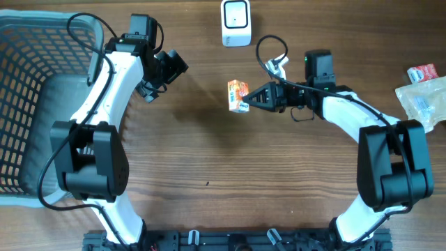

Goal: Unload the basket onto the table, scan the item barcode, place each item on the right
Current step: 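Hold the orange snack pack up to the scanner face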

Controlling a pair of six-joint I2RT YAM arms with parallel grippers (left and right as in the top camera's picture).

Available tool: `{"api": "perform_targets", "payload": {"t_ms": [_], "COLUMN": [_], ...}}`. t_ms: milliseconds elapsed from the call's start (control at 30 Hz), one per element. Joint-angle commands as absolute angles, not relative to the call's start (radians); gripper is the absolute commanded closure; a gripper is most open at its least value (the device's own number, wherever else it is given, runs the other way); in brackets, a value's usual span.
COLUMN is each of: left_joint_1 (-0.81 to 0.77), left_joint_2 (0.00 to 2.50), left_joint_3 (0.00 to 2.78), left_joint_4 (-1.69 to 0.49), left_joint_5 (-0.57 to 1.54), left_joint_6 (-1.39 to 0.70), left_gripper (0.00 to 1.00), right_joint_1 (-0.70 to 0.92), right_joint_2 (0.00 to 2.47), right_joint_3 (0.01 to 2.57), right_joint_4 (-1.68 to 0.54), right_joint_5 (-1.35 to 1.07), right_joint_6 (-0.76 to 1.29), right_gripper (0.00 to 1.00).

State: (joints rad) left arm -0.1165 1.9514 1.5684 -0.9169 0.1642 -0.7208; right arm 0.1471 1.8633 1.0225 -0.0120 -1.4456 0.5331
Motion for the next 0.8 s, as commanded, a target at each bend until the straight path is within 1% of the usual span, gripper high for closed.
{"api": "perform_targets", "payload": {"t_ms": [0, 167, 267, 400, 500, 533, 600, 700, 767], "left_joint_1": [-0.114, -0.114, -0.114, -0.114, -0.114, -0.114, -0.114, -0.114, -0.114], "left_joint_2": [1.952, 1.952, 1.952, 1.952, 1.952, 1.952, 1.952, 1.952, 1.952], "left_joint_3": [1.569, 1.569, 1.569, 1.569, 1.569, 1.569, 1.569, 1.569, 1.569], "left_joint_4": [-0.918, -0.918, -0.918, -0.918, -0.918, -0.918, -0.918, -0.918, -0.918], "left_joint_5": [0.159, 0.159, 0.159, 0.159, 0.159, 0.159, 0.159, 0.159, 0.159], "left_joint_6": [-0.741, -0.741, -0.741, -0.741, -0.741, -0.741, -0.741, -0.741, -0.741], "left_gripper": [0.0, 0.0, 0.0, 0.0, 0.0, 0.0, 0.0, 0.0, 0.0], "right_joint_1": [0.142, 0.142, 0.143, 0.147, 0.147, 0.147, 0.16, 0.184, 0.212], "right_joint_2": [1.861, 1.861, 1.861, 1.858, 1.857, 1.857, 1.857, 1.857, 1.857], "right_joint_3": [1.035, 1.035, 1.035, 1.035, 1.07, 1.106, 1.254, 1.404, 1.505], "right_joint_4": [0.049, 0.117, 0.115, 0.112, 0.06, -0.003, -0.241, -0.397, -0.435], "right_joint_5": [-1.581, -1.551, -1.352, -1.026, -0.782, -0.696, -0.42, -0.186, -0.009], "right_joint_6": [0.601, 0.685, 0.757, 0.756, 0.7, 0.654, 0.51, 0.389, 0.29], "right_gripper": [0.95, 0.96, 0.95, 0.95, 0.95, 0.95, 0.95, 0.95, 0.95]}}
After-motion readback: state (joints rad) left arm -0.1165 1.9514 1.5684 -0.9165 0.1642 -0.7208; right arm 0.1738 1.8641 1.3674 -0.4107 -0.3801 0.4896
